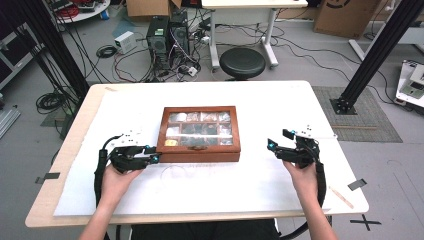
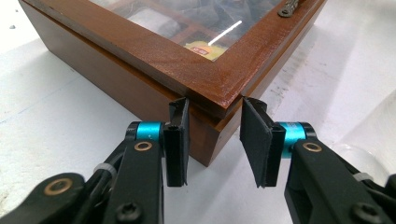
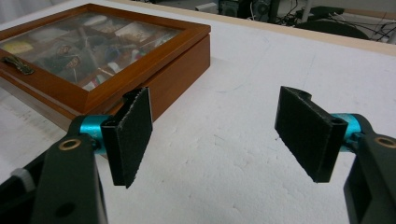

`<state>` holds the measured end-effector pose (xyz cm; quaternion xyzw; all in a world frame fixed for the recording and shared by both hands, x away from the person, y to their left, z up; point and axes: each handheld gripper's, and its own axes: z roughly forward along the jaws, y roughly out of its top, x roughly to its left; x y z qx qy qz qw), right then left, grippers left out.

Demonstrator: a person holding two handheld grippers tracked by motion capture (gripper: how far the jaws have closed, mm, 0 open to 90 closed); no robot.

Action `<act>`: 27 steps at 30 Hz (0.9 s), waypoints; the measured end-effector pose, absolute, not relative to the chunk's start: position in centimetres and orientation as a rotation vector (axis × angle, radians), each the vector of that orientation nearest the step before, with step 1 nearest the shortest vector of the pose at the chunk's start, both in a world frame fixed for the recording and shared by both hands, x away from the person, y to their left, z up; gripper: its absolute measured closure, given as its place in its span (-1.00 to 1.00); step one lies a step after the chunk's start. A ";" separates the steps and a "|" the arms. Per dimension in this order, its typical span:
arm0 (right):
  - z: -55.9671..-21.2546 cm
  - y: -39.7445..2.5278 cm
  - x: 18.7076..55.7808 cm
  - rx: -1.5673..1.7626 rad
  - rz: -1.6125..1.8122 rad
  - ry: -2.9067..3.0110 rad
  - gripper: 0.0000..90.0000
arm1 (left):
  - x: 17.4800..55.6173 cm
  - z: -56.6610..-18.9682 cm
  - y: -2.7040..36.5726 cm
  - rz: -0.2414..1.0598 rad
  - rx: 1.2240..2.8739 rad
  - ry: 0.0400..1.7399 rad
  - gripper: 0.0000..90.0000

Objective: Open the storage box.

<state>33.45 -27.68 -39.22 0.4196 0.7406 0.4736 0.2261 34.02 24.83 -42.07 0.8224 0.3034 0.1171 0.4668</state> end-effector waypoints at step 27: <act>-39.1 -27.7 33.3 1.154 1.313 2.028 -0.37 | 33.5 -39.3 24.2 0.458 1.930 0.784 0.29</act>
